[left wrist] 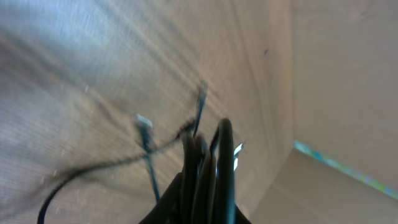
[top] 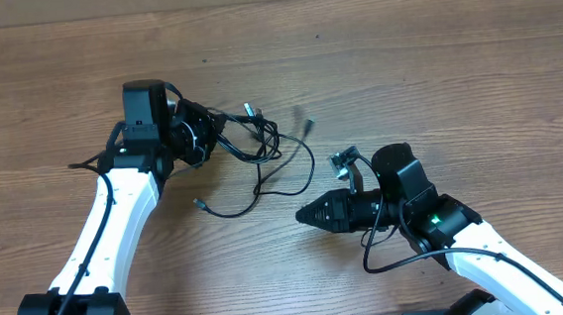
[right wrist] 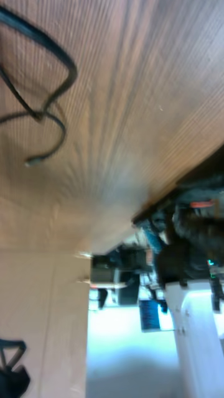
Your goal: Untangle cables
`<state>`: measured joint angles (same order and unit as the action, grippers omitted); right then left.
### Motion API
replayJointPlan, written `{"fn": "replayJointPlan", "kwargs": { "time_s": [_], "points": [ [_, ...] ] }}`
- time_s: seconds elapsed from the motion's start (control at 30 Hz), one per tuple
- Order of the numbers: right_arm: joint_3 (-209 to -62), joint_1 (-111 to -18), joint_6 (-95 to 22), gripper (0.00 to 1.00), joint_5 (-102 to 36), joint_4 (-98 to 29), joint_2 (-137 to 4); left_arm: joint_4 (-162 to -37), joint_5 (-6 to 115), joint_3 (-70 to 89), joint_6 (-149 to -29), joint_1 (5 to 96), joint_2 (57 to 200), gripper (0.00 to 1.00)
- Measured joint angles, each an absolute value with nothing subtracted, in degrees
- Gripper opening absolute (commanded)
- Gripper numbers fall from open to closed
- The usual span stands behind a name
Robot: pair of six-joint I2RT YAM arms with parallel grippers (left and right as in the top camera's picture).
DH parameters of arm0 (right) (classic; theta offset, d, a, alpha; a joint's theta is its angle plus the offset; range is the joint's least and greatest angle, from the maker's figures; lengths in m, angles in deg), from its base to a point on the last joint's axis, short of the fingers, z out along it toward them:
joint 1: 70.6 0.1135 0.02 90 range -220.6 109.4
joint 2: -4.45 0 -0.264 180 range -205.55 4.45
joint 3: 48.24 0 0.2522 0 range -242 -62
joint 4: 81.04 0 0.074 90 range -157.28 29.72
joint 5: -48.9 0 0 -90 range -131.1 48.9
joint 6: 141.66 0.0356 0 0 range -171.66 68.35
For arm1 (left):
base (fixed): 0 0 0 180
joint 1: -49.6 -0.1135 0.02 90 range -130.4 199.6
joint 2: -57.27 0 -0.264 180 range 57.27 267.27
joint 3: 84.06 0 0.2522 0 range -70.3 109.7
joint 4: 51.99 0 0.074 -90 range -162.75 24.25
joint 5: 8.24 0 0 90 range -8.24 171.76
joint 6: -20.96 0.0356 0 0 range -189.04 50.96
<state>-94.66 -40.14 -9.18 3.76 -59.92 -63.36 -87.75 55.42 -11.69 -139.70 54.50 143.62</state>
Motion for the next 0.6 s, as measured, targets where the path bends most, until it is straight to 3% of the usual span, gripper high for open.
{"fn": "replayJointPlan", "kwargs": {
  "time_s": [0.2, 0.27, 0.6],
  "points": [
    [-94.66, -40.12, -8.15, 0.31, -0.13, -60.31, -63.32, -91.27, 52.77, -11.69, -140.40, 55.05, 143.66, 0.11],
    [-94.66, -40.12, -5.70, 0.31, -1.26, -60.55, -63.32, -91.25, 51.28, -11.69, -138.78, 55.14, 143.66, 0.04],
    [-94.66, -40.12, 4.70, 0.30, -8.76, -63.94, -66.31, -85.74, 35.59, -11.69, -121.88, 55.29, 143.66, 0.04]
  ]
}}
